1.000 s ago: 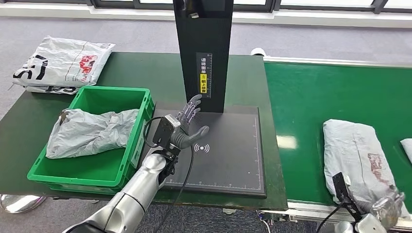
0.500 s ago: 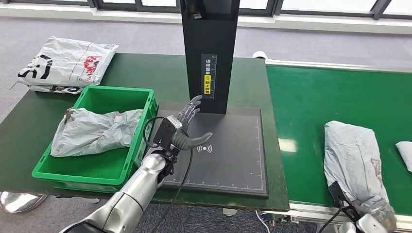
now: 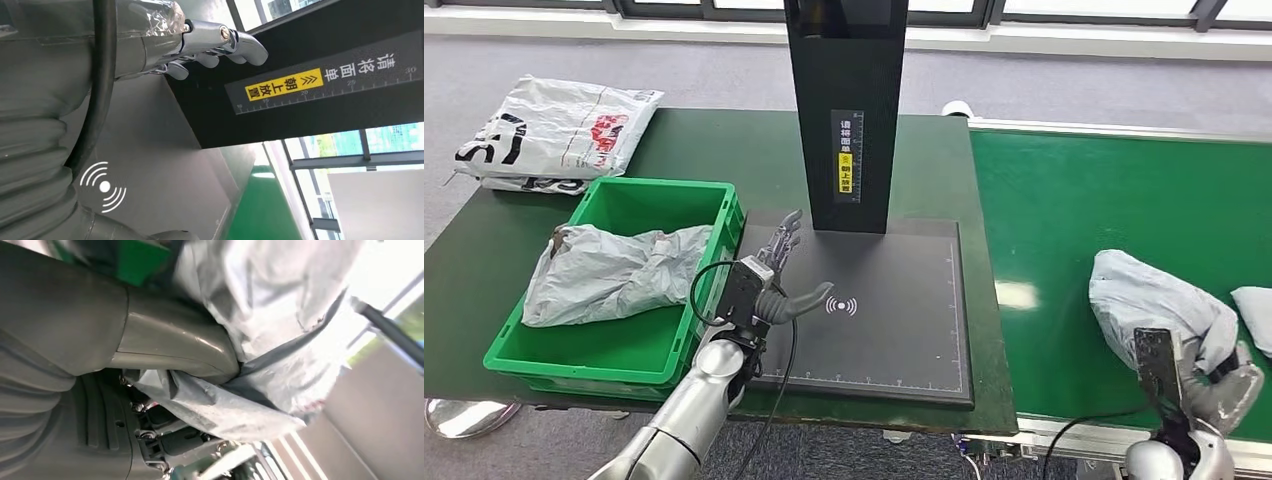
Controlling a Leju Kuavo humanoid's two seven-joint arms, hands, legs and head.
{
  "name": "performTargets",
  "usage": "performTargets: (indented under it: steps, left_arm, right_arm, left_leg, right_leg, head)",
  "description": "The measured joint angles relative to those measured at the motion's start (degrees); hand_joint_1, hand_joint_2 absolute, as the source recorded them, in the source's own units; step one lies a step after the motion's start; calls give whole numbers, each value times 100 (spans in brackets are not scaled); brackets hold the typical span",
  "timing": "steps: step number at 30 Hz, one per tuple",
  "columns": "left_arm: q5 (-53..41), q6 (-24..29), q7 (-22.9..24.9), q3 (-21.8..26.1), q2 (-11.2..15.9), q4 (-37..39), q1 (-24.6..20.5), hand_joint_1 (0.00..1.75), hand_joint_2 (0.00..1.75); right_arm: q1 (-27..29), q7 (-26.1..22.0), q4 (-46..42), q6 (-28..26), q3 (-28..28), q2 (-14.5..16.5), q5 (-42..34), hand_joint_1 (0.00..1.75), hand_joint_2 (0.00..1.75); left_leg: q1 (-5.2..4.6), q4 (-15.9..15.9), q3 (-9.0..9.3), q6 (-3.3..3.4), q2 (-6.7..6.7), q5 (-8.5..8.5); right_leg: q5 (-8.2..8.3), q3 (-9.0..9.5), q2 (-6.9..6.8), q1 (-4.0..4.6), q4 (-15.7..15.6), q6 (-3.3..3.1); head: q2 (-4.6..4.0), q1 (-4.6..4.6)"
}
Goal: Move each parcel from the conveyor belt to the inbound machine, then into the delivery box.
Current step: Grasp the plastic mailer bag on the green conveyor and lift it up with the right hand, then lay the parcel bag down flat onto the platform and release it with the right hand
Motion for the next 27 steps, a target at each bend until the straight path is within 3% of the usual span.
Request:
performTargets:
  steps: [7, 13, 22, 27]
  left_arm:
    - [18, 32, 2, 1, 20, -21, 0, 0, 175]
    - [14, 359, -50, 38, 13, 15, -47, 0, 175]
    - [-99, 769, -128, 42, -78, 243, -382, 0, 175]
    - [-68, 826, -116, 42, -127, 407, -599, 0, 175]
  right_arm:
    - [120, -68, -604, -38, 189, 92, -127, 175, 175]
    - [157, -789, -1054, -208, 556, 240, -369, 175, 175]
    - [-1, 229, -1383, 511, 2588, 626, 1329, 175, 175]
    - [-302, 697, -929, 326, 3626, 702, 2301, 175, 175]
  left_leg:
    - [-1, 0, -4, 0, -2, 0]
    - [-1, -1, -7, -1, 1, 0]
    - [9, -3, -10, -18, 4, 11]
    - [9, -3, -12, -22, 4, 14]
  right_leg:
    - [-1, 0, -2, -2, 0, -1]
    - [0, -6, 2, 0, 1, -1]
    - [0, -19, 8, 7, 16, -13]
    - [4, -24, 9, 6, 16, -18]
  head:
    - [0, 1]
    - [0, 1]
    - [0, 0]
    - [0, -1]
